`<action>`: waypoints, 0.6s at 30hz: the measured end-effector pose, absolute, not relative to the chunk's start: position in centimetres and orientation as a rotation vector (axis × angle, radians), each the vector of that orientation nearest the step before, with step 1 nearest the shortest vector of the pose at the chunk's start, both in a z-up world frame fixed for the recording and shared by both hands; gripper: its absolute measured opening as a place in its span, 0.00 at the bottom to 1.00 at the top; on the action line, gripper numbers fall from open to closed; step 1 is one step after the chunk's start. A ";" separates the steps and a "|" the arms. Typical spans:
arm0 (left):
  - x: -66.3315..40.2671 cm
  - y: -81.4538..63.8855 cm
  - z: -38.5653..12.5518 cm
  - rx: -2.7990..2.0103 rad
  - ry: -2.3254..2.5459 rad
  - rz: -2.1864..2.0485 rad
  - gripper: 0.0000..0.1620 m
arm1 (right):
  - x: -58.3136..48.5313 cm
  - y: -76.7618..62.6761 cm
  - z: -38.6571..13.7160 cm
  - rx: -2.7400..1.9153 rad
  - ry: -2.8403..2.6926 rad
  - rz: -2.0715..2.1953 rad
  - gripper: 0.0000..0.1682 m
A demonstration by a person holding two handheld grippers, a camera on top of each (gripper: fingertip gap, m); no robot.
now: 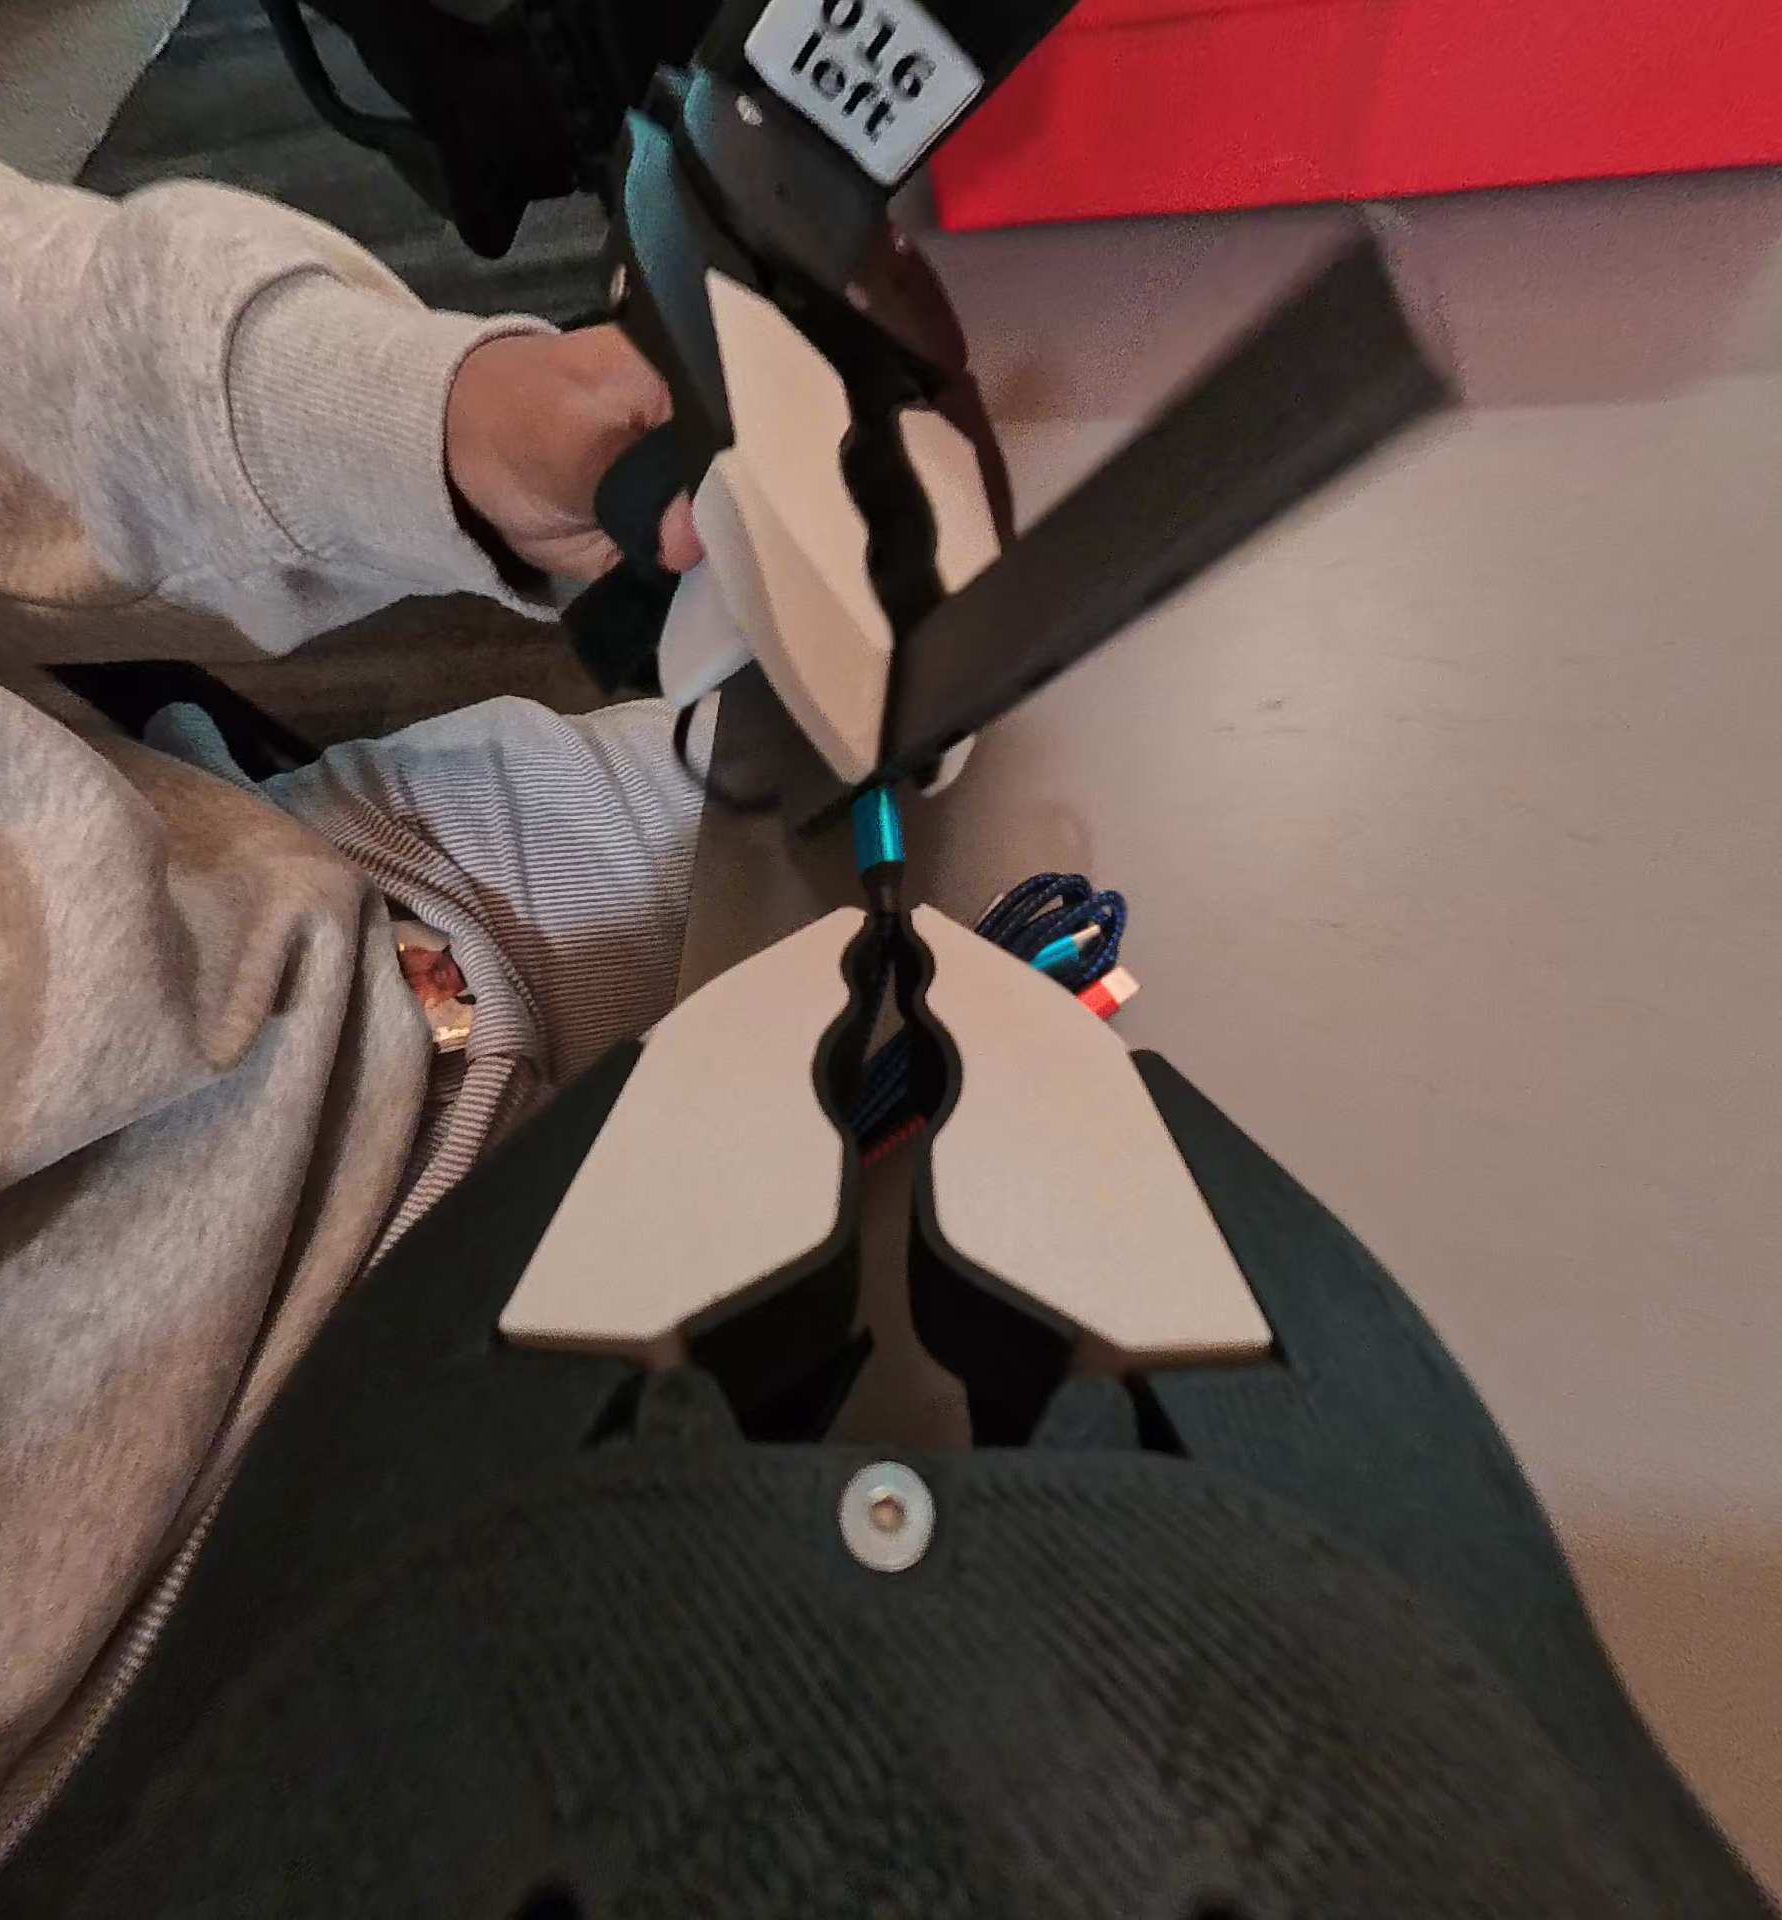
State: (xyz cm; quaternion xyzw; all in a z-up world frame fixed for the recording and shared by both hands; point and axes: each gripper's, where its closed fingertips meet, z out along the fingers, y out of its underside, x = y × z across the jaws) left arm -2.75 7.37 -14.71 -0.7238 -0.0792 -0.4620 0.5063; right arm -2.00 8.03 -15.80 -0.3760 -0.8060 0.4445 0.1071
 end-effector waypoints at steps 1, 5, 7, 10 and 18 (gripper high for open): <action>-2.9 7.4 -14.5 -1.725 -0.198 -1.121 0.06 | -1.9 7.5 -16.2 -1.102 -2.396 1.296 0.01; -2.6 7.7 -14.9 -1.777 -0.180 -1.089 0.06 | -1.9 5.6 -18.2 -1.047 -2.491 1.148 0.02; -3.1 7.7 -14.7 -1.747 -0.210 -1.096 0.06 | -2.2 5.7 -17.8 -1.066 -2.453 1.168 0.02; -4.2 7.6 -14.0 -1.663 -0.264 -1.153 0.05 | -2.8 6.8 -16.4 -1.135 -2.351 1.301 0.02; -4.0 7.1 -14.5 -1.708 -0.270 -1.197 0.11 | -3.2 8.0 -16.0 -1.120 -2.262 1.311 0.02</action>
